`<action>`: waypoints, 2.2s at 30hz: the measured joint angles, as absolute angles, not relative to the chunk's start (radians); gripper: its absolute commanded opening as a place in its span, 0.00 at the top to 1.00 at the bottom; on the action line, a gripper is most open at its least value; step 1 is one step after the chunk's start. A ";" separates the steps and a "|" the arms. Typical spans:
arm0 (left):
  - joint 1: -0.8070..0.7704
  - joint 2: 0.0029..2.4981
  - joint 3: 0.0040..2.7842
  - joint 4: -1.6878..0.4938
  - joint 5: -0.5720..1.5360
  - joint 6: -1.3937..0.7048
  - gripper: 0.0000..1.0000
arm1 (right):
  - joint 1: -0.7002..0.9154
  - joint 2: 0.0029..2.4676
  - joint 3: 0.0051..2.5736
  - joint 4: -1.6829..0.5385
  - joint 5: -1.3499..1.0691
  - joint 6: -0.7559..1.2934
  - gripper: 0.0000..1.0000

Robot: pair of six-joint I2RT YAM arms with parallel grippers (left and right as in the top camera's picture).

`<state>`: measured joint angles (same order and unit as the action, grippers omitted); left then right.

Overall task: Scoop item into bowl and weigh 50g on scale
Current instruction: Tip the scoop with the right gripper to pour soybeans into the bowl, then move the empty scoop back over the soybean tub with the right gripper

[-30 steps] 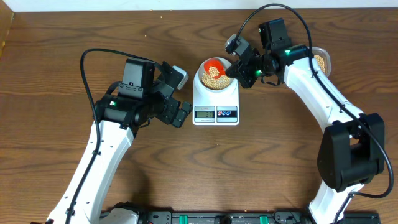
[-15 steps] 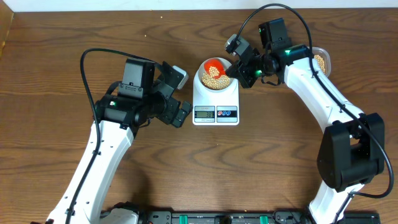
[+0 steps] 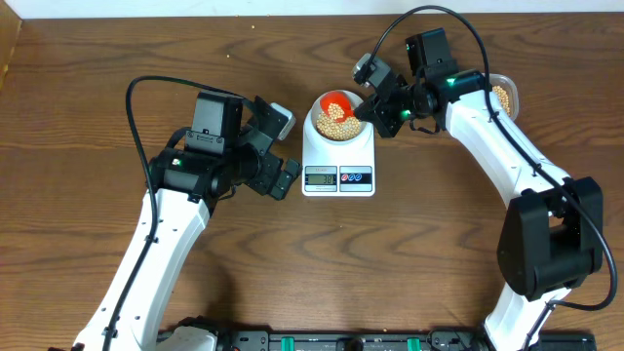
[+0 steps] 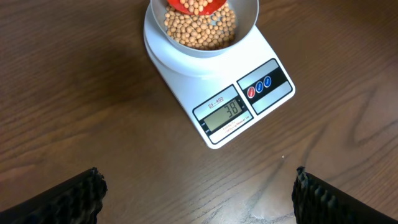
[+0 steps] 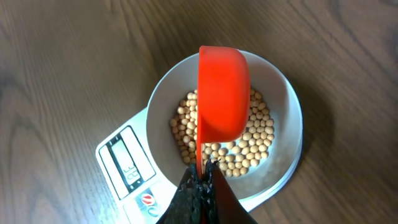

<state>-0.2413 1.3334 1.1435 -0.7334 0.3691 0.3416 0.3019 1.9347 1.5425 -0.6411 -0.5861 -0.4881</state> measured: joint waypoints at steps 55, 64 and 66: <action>-0.241 1.333 1.143 -0.734 0.369 0.342 0.02 | 0.190 1.827 1.542 -0.590 -0.612 -0.752 0.99; -0.241 1.333 1.143 -0.734 0.369 0.342 0.02 | -0.034 1.821 1.542 -0.609 -0.633 -0.388 0.99; -0.241 1.333 1.143 -0.734 0.369 0.342 0.02 | -0.073 1.821 1.542 -0.619 -0.633 -0.337 0.99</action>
<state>-0.2413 1.3334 1.1435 -0.7338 0.3691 0.3416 -0.0734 1.8210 1.5425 -0.6186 -0.6327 -0.3367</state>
